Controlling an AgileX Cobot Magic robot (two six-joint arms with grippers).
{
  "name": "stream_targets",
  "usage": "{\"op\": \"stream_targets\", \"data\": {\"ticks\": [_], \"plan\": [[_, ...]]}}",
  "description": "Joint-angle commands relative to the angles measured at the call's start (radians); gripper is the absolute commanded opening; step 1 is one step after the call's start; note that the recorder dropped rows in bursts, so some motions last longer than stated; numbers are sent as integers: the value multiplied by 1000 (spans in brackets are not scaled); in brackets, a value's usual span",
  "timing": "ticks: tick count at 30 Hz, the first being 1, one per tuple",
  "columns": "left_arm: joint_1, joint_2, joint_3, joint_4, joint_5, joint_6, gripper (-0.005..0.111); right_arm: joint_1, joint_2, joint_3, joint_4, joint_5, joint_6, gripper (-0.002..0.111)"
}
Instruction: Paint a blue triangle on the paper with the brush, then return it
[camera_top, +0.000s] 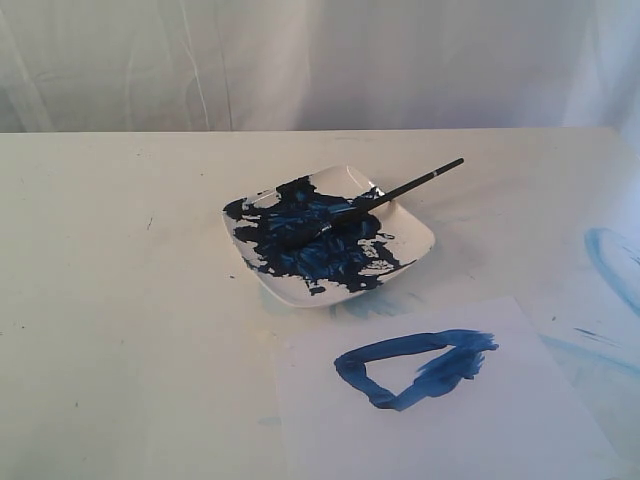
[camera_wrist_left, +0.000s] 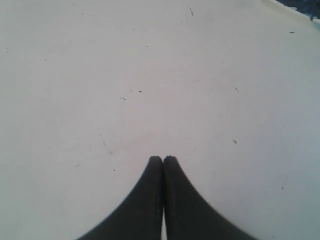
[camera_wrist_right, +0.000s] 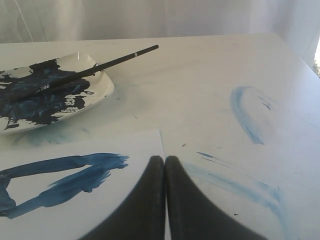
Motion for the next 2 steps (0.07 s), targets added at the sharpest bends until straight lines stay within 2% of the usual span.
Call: {"op": "stream_targets", "data": {"ticks": [1, 2], "plan": [[5, -5, 3, -7, 9, -9, 0, 2, -5, 2, 1, -7, 4, 0], [5, -5, 3, -7, 9, -9, 0, 2, -5, 2, 1, -7, 4, 0]]}}
